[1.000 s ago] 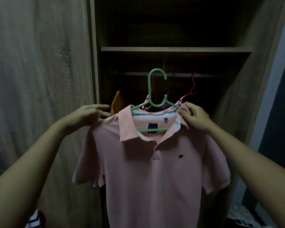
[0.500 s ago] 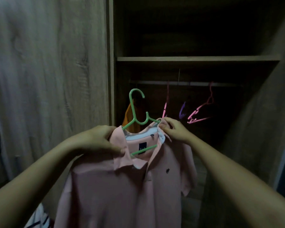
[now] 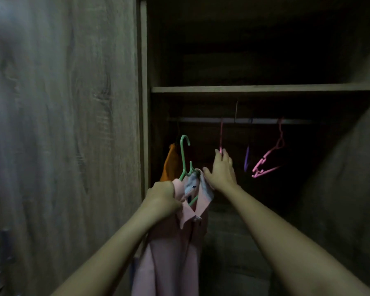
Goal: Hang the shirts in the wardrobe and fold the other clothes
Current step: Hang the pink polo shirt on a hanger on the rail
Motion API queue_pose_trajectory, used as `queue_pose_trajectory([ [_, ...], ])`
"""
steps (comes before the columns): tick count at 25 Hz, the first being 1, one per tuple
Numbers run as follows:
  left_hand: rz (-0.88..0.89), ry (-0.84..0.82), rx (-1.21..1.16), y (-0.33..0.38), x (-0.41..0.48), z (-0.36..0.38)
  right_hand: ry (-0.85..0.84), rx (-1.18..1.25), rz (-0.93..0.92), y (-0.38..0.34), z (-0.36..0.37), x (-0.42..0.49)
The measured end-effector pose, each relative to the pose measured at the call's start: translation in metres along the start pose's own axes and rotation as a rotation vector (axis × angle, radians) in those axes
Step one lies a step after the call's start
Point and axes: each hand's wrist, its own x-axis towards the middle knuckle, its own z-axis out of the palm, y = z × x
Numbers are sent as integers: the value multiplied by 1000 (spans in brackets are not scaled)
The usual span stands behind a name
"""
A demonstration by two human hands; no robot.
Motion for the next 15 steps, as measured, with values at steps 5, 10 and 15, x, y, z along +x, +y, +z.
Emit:
queue_pose_trajectory([
  [5,-46,18,4,20,55,21,-85,-65,34,11,-2,35],
  [10,-90,79,-5,38,121,20,-208,-201,69,31,4,51],
  [15,19,151,141,73,179,11,-241,-263,-15,57,4,62],
])
